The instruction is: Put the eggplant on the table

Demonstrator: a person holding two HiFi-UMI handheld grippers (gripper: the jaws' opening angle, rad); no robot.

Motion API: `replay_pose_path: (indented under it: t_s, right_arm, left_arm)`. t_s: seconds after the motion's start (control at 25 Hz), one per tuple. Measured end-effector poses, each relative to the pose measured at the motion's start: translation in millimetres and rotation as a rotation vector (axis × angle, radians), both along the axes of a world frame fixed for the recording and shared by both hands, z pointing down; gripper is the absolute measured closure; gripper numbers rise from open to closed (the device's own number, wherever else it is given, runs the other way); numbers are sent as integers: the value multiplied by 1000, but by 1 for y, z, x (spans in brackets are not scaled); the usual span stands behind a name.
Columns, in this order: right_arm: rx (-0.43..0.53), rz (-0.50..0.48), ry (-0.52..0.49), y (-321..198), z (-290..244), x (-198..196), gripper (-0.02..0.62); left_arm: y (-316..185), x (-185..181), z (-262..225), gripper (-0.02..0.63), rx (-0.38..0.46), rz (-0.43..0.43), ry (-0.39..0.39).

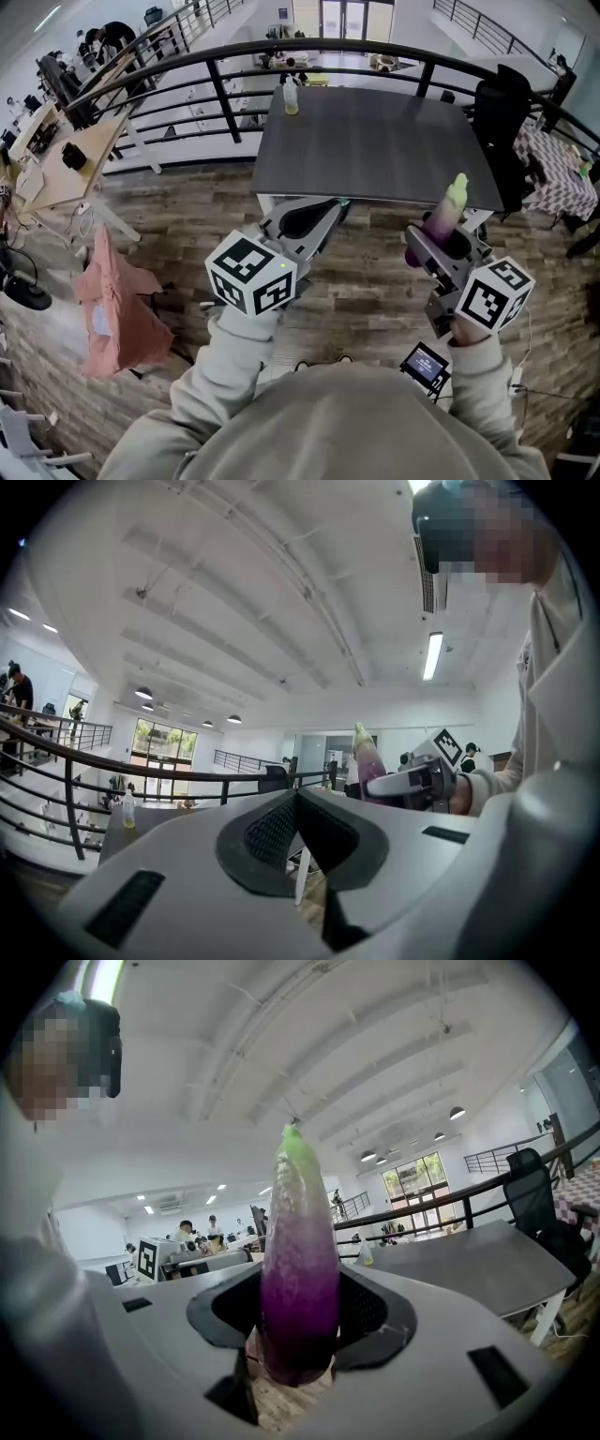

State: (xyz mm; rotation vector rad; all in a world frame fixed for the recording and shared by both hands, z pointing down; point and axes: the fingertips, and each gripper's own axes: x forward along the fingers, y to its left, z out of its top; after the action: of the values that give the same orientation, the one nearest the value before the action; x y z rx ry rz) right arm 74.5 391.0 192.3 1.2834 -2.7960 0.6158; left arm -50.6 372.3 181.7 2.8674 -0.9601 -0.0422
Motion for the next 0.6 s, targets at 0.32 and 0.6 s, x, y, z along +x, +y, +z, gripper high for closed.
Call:
replay_pose_path:
  t_s: [0.32, 0.6]
  right_arm:
    - [-5, 7, -23, 7, -1, 34, 376]
    - [-18, 1, -57, 6, 9, 64, 376]
  left_arm:
    - [-2, 38, -3, 604, -2, 32, 19]
    - [-1, 71, -3, 604, -17, 44, 27]
